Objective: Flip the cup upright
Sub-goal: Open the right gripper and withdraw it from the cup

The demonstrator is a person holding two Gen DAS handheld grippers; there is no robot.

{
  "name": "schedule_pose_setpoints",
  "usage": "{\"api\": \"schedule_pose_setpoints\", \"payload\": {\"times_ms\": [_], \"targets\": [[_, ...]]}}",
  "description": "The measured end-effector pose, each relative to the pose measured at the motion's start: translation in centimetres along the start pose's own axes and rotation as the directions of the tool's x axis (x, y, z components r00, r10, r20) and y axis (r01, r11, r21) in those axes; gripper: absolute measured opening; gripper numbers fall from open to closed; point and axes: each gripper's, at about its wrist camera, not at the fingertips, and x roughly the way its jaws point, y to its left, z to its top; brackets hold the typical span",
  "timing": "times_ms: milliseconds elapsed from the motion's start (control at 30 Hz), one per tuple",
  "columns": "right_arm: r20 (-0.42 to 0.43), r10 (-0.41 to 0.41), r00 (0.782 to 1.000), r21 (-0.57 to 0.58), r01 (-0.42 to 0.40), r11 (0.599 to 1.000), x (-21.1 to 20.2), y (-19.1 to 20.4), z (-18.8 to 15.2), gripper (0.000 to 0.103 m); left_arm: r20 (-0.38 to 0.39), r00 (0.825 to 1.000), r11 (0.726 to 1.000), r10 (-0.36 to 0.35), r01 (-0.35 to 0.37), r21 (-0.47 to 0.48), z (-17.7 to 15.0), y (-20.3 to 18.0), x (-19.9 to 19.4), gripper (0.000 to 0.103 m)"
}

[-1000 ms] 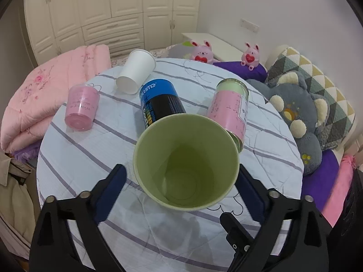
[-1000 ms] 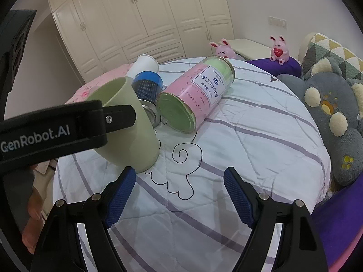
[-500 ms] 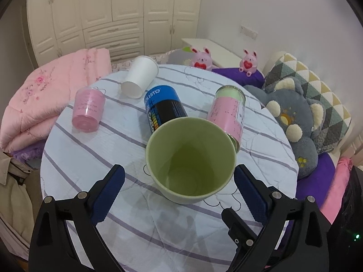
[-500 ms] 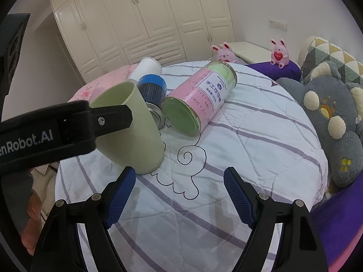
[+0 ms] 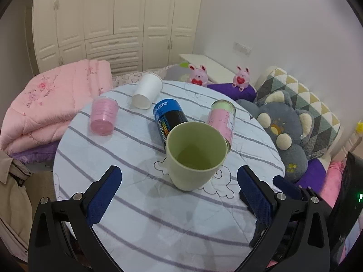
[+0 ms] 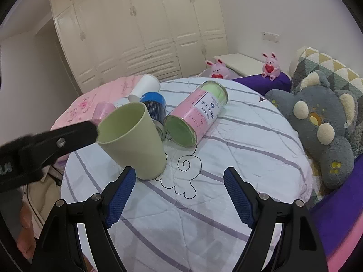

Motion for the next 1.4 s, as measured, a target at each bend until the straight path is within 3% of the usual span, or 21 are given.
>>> {"api": "schedule_pose_setpoints", "payload": {"times_ms": [333, 467, 900, 1400], "targets": [[0.098, -0.064, 0.993, 0.021, 0.062, 0.998, -3.7, 0.8, 0.1, 0.081, 0.095, 0.995, 0.999, -0.026, 0.022, 0.036, -1.4, 0.9, -4.1, 0.103], [0.132, -0.098, 0.986, 0.033, 0.095, 0.995, -4.8, 1.2, 0.2, 0.081, 0.115, 0.993, 0.999, 0.005, -0.010, 0.048, -1.8, 1.4, -5.1, 0.103], [0.216, -0.203, 0.955, 0.057, 0.195, 0.979, -8.1, 3.2, 0.7, 0.081, 0.110, 0.994, 0.999, 0.018, -0.023, 0.045, -2.8, 2.5, -5.9, 0.103], [0.220, -0.181, 0.958, 0.048, 0.175, 0.983, -8.8, 3.9, 0.8, 0.081, 0.111, 0.993, 0.995, 0.045, -0.055, 0.083, -3.3, 1.4, -6.1, 0.103]]}}
